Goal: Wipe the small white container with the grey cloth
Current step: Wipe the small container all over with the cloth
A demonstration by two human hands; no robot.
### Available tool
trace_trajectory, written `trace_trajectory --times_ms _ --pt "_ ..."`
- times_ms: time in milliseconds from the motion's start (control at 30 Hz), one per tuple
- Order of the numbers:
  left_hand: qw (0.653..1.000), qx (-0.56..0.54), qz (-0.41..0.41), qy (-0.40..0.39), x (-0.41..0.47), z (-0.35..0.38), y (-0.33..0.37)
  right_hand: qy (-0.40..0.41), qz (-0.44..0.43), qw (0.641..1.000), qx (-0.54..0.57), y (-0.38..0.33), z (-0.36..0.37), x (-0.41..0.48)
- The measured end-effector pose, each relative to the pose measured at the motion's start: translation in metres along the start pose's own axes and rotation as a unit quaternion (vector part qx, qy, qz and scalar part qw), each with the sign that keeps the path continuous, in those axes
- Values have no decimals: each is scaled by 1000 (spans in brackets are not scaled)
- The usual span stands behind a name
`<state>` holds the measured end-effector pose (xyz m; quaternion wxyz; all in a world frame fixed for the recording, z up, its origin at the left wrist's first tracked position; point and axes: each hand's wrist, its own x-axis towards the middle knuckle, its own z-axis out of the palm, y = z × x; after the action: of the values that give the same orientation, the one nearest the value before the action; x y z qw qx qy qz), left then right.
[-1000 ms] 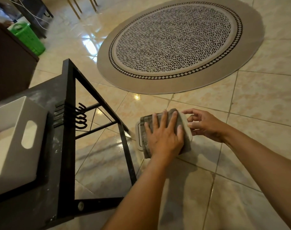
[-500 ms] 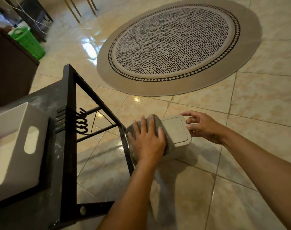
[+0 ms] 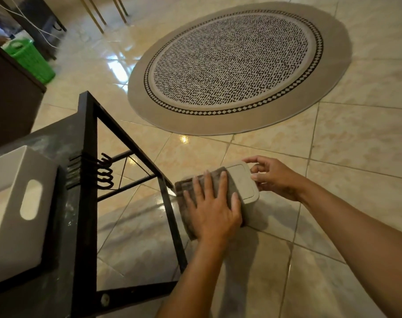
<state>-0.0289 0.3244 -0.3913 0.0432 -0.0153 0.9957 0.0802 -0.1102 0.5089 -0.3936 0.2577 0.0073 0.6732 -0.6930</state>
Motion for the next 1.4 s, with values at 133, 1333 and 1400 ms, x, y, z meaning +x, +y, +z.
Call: trace_trajectory --times_ms 133,1333,1400 --pt "998 8 64 -4 24 2 10 -5 -4 1000 -3 1 -1 1" --pt "999 -8 10 -40 39 2 32 -2 0 1000 15 5 -1 3" --pt "999 -4 6 -43 21 1 29 -1 2 1000 20 5 -2 3"
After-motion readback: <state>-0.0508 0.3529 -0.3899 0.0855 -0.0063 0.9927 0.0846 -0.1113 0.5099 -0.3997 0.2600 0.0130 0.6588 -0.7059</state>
